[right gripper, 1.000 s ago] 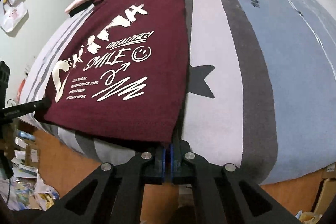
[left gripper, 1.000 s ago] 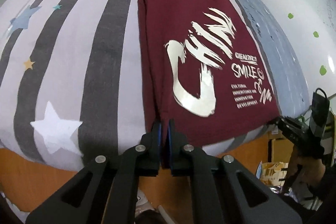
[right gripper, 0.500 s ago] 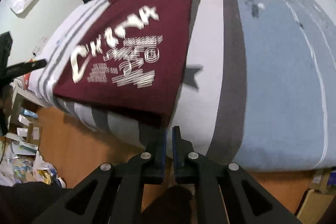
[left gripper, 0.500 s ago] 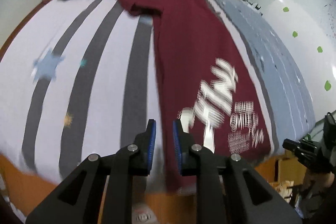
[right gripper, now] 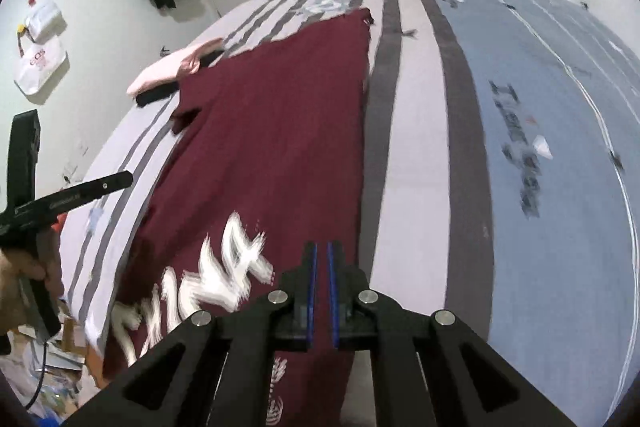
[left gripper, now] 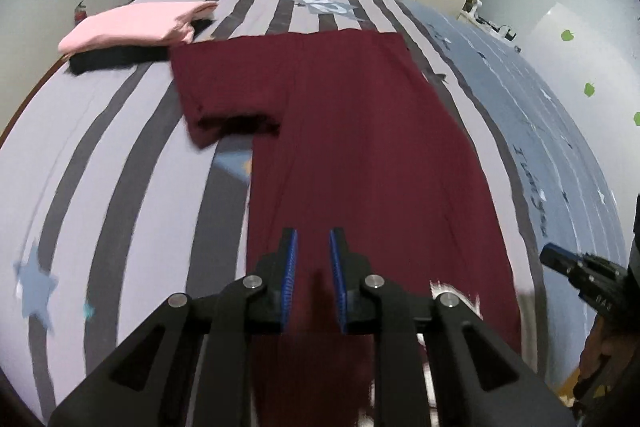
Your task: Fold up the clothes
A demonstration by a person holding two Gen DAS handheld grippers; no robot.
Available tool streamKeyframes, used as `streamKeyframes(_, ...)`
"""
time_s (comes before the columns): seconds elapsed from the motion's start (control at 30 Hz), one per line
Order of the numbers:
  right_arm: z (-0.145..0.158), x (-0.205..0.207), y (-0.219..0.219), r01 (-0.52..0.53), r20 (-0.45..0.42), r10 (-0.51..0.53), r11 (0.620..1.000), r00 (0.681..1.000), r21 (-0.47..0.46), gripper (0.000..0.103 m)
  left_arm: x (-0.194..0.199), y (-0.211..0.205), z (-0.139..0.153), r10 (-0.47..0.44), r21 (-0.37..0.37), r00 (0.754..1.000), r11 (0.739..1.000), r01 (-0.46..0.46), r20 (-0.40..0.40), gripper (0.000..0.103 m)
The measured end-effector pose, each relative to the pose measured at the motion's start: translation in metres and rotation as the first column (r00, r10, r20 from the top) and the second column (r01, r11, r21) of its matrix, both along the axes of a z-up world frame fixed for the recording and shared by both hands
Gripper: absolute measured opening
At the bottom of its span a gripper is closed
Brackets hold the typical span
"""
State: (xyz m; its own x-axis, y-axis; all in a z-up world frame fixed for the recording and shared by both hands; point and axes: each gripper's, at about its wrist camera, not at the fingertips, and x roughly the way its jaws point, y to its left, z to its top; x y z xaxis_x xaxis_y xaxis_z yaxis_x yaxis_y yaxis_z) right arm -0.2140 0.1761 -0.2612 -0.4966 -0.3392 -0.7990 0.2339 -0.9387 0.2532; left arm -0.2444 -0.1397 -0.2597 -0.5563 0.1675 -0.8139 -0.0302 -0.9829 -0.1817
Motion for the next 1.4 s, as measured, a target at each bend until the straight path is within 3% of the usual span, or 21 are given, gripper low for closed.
streamKeyframes(0.27, -0.02, -0.099, -0.021, -0.047, -0.028, 0.047, 0.999, 0.999, -0.008, 0.007, -0.079, 0.007, -0.034, -0.042, -0.047, 0.999, 0.998, 0.042, -0.009, 0.014)
streamKeyframes(0.43, -0.038, -0.138, -0.048, -0.066, -0.029, 0.067, 0.998, 0.997, 0.019, 0.007, -0.089, -0.03, -0.062, 0.064, -0.107, 0.997, 0.993, -0.059, 0.047, 0.016)
streamKeyframes(0.5, -0.049, -0.147, -0.054, -0.061, -0.008, 0.062, 0.997, 0.998, 0.045, 0.007, -0.082, -0.055, -0.07, 0.121, -0.092, 0.99, 0.989, -0.115, 0.071, 0.016)
streamKeyframes(0.6, -0.057, -0.15, -0.056, -0.036, 0.024, 0.034, 0.997, 0.999, 0.07, 0.004, -0.079, -0.068, -0.063, 0.111, -0.07, 0.991, 0.992, -0.106, 0.071, 0.016)
streamKeyframes(0.77, -0.052, -0.153, -0.06, -0.007, 0.037, 0.004, 0.996, 0.999, 0.092, 0.005, -0.101, -0.045, -0.018, -0.054, 0.084, 0.997, 0.995, 0.059, -0.063, 0.016)
streamKeyframes(0.87, -0.049, -0.155, -0.062, 0.01, 0.045, -0.015, 0.994, 0.999, 0.106, 0.006, -0.128, -0.02, -0.02, -0.148, 0.071, 0.986, 0.986, 0.153, -0.07, 0.016)
streamKeyframes(0.93, -0.041, -0.166, -0.071, 0.011, 0.032, -0.014, 0.994, 0.999, 0.106, 0.006, -0.147, -0.017, -0.034, -0.155, 0.028, 0.987, 0.987, 0.156, -0.041, 0.016)
streamKeyframes(1.03, -0.032, -0.187, -0.082, 0.009, 0.004, -0.009, 0.996, 1.0, 0.088, 0.006, -0.166, -0.041, -0.059, -0.067, -0.042, 0.997, 0.997, 0.069, 0.035, 0.016)
streamKeyframes(1.07, -0.03, -0.193, -0.085, 0.008, -0.004, -0.007, 0.997, 1.0, 0.08, 0.008, -0.165, -0.055, -0.063, -0.038, -0.046, 0.998, 0.998, 0.04, 0.042, 0.013)
streamKeyframes(1.1, -0.031, -0.2, -0.087, 0.004, -0.005, -0.004, 0.997, 1.0, 0.081, 0.01, -0.165, -0.069, -0.068, -0.009, -0.05, 0.999, 0.999, 0.011, 0.048, 0.002)
streamKeyframes(1.23, -0.05, -0.225, -0.089, -0.001, 0.039, -0.002, 0.996, 0.999, 0.086, 0.011, -0.149, -0.115, -0.049, 0.083, 0.025, 0.997, 0.996, -0.083, 0.009, 0.002)
streamKeyframes(1.33, -0.055, -0.228, -0.085, -0.016, 0.044, 0.012, 0.996, 0.999, 0.082, 0.011, -0.145, -0.137, -0.04, 0.16, 0.002, 0.987, 0.987, -0.16, -0.014, 0.017)
streamKeyframes(1.4, -0.058, -0.228, -0.082, -0.03, 0.051, 0.026, 0.996, 0.998, 0.081, 0.011, -0.148, -0.152, -0.039, 0.196, -0.008, 0.98, 0.98, -0.197, -0.009, 0.034)
